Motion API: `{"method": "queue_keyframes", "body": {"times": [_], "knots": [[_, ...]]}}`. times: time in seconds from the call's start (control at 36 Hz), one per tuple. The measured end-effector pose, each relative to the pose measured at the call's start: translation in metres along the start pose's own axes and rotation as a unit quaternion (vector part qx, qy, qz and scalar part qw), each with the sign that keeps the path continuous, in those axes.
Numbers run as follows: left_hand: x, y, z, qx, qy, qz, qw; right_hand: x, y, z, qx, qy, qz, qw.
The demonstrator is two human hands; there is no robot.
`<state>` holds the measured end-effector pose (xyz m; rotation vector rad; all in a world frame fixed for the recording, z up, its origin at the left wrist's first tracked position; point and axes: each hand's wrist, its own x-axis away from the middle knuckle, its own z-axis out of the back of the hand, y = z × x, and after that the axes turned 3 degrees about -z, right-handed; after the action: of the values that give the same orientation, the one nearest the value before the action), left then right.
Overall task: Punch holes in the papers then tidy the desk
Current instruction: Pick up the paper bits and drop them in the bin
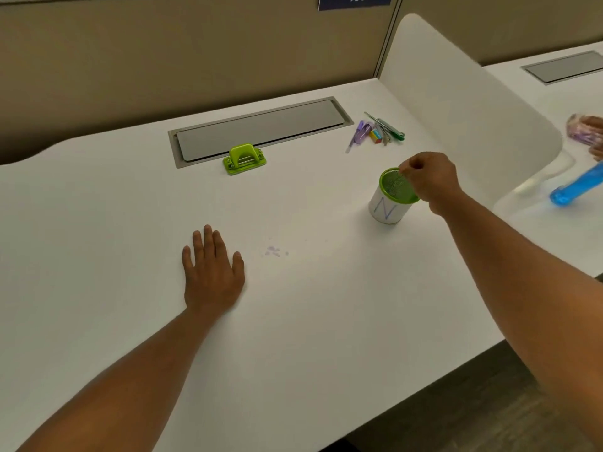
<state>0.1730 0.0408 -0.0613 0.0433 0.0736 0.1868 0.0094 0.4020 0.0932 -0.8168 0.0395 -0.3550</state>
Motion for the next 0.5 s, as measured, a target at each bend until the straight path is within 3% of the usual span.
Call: {"method": "queue_keyframes", "body": {"times": [0.11, 0.22, 0.33, 0.5], "knots": [[-0.001, -0.001, -0.002, 0.004, 0.000, -0.001, 1.000, -0.003, 0.007, -0.003, 0.145, -0.015, 0.035, 0.989], [-0.001, 0.000, -0.001, 0.003, 0.002, -0.002, 1.000, -0.003, 0.007, -0.002, 0.175, 0.017, 0.055, 0.983], [-0.001, 0.000, -0.001, 0.001, 0.003, -0.004, 1.000, -0.001, 0.007, -0.003, 0.230, -0.009, 0.075, 0.970], [0.001, 0.000, 0.001, -0.005, 0.002, -0.003, 1.000, 0.019, -0.006, -0.012, 0.175, 0.075, 0.125, 0.974]]}}
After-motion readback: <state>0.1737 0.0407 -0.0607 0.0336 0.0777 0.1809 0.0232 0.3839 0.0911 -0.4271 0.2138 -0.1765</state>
